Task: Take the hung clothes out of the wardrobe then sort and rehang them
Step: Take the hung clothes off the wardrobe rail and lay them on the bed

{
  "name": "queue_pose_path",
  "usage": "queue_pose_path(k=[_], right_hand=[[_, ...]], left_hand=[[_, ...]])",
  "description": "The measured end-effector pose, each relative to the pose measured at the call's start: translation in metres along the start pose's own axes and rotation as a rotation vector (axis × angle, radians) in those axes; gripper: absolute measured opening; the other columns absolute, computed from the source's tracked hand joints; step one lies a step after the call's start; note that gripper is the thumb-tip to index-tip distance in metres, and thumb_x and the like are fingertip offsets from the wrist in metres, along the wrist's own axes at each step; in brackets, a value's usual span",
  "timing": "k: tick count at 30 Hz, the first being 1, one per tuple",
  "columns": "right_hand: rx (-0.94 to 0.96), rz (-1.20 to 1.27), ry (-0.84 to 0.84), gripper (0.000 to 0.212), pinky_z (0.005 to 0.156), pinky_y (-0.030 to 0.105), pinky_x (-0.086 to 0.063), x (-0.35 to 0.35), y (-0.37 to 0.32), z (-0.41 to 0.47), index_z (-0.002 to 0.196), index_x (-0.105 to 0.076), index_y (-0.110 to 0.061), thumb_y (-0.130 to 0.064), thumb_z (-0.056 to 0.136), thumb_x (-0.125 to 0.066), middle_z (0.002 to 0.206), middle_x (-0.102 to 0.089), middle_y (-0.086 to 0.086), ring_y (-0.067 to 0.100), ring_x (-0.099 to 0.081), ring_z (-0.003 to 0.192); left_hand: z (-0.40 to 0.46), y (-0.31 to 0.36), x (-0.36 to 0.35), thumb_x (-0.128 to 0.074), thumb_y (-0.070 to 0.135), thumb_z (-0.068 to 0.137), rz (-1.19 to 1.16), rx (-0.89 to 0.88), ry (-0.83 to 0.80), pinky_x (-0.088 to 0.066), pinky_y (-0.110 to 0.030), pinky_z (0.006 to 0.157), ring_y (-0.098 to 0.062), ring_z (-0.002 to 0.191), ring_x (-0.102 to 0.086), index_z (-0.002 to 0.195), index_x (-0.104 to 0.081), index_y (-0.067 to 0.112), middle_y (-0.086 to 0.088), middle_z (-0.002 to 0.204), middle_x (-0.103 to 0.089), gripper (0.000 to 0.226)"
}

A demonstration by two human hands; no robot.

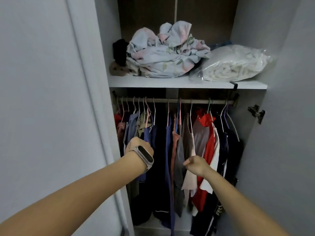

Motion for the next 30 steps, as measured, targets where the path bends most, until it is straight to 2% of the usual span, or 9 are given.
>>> queue_pose_path(k=[4,9,11,18,20,22,23,26,30], right_hand=[[-0.014,0.036,0.053,0.026,0.097,0.016,-0.038,0.010,0.005,0.008,0.108,-0.070,-0.010,-0.008,0.089,-0.052,0.119,-0.066,0.005,0.018,-0.057,0.116],[-0.014,0.063,0.092,0.028,0.089,0.012,-0.037,0.028,0.013,0.039,0.113,-0.067,-0.008,-0.006,0.089,-0.053,0.118,-0.066,0.005,0.016,-0.058,0.115],[-0.016,0.077,0.082,0.027,0.083,0.012,-0.038,0.035,0.020,0.061,0.113,-0.066,-0.007,-0.006,0.089,-0.055,0.116,-0.066,0.006,0.017,-0.059,0.111],[-0.006,0.119,0.222,0.028,0.081,0.017,-0.040,0.088,0.024,0.159,0.117,-0.061,-0.005,-0.006,0.090,-0.054,0.106,-0.068,0.011,0.022,-0.062,0.104],[0.013,0.170,0.279,0.028,0.068,0.014,-0.042,0.097,0.016,0.186,0.116,-0.062,-0.003,-0.005,0.090,-0.053,0.091,-0.067,0.006,0.019,-0.063,0.086],[0.050,0.255,0.277,0.028,0.069,0.022,-0.053,0.093,0.003,0.209,0.117,-0.060,-0.003,-0.005,0.089,-0.054,0.082,-0.065,0.003,0.020,-0.064,0.074],[0.072,0.295,0.261,0.029,0.074,0.027,-0.055,0.088,-0.006,0.220,0.118,-0.058,-0.002,-0.004,0.089,-0.055,0.084,-0.065,0.003,0.021,-0.065,0.076],[0.100,0.294,0.212,0.040,0.076,0.012,-0.042,0.060,-0.028,0.243,0.126,-0.049,-0.002,-0.004,0.087,-0.059,0.106,-0.064,0.009,0.022,-0.062,0.094],[0.010,0.414,0.152,0.035,0.081,0.020,-0.041,0.033,-0.029,0.266,0.123,-0.053,-0.003,-0.011,0.089,-0.060,0.111,-0.065,0.012,0.027,-0.061,0.107]], left_hand=[[0.017,0.001,0.016,-0.044,0.034,0.093,-0.346,0.023,0.164,-0.039,-0.030,0.068,-0.027,0.094,-0.062,0.103,-0.061,0.015,-0.004,0.103,-0.065,0.027],[0.089,0.014,-0.018,-0.052,0.027,0.085,-1.456,0.179,0.095,-0.056,-0.029,0.063,-0.016,0.072,-0.067,0.079,-0.066,0.025,0.002,0.082,-0.071,0.016],[0.120,0.031,-0.033,-0.053,0.021,0.086,-1.690,0.252,0.033,-0.054,-0.026,0.057,-0.012,0.063,-0.067,0.077,-0.066,0.020,0.000,0.077,-0.071,0.016],[0.224,0.048,-0.051,-0.059,0.022,0.083,-1.818,0.365,0.058,-0.044,-0.020,0.049,-0.026,0.070,-0.068,0.066,-0.065,0.021,-0.007,0.073,-0.070,0.019],[0.244,0.047,-0.057,-0.063,0.019,0.080,-1.848,0.410,0.045,-0.048,-0.021,0.057,-0.024,0.077,-0.067,0.068,-0.065,0.024,-0.005,0.072,-0.068,0.014],[0.255,0.042,-0.067,-0.063,0.015,0.080,-1.866,0.460,0.060,-0.048,-0.024,0.067,-0.023,0.082,-0.066,0.076,-0.065,0.025,-0.002,0.072,-0.066,0.011],[0.258,0.040,-0.072,-0.062,0.013,0.081,-1.881,0.477,0.069,-0.047,-0.023,0.067,-0.021,0.080,-0.064,0.080,-0.065,0.023,0.001,0.072,-0.064,0.011],[0.265,0.032,-0.089,-0.059,0.009,0.084,-1.825,0.506,0.145,-0.045,-0.015,0.068,-0.015,0.082,-0.063,0.089,-0.063,0.020,0.001,0.082,-0.066,0.014],[0.268,0.024,-0.104,-0.058,0.009,0.087,-1.801,0.464,0.192,-0.043,-0.013,0.078,-0.008,0.089,-0.063,0.094,-0.065,0.021,0.006,0.089,-0.067,0.015]])
Point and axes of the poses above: each hand's wrist, its own z-axis towards the middle knuckle, its own x-axis out of the back of the hand, y = z × x, the point moved 8 cm from there along z, towards the middle knuckle
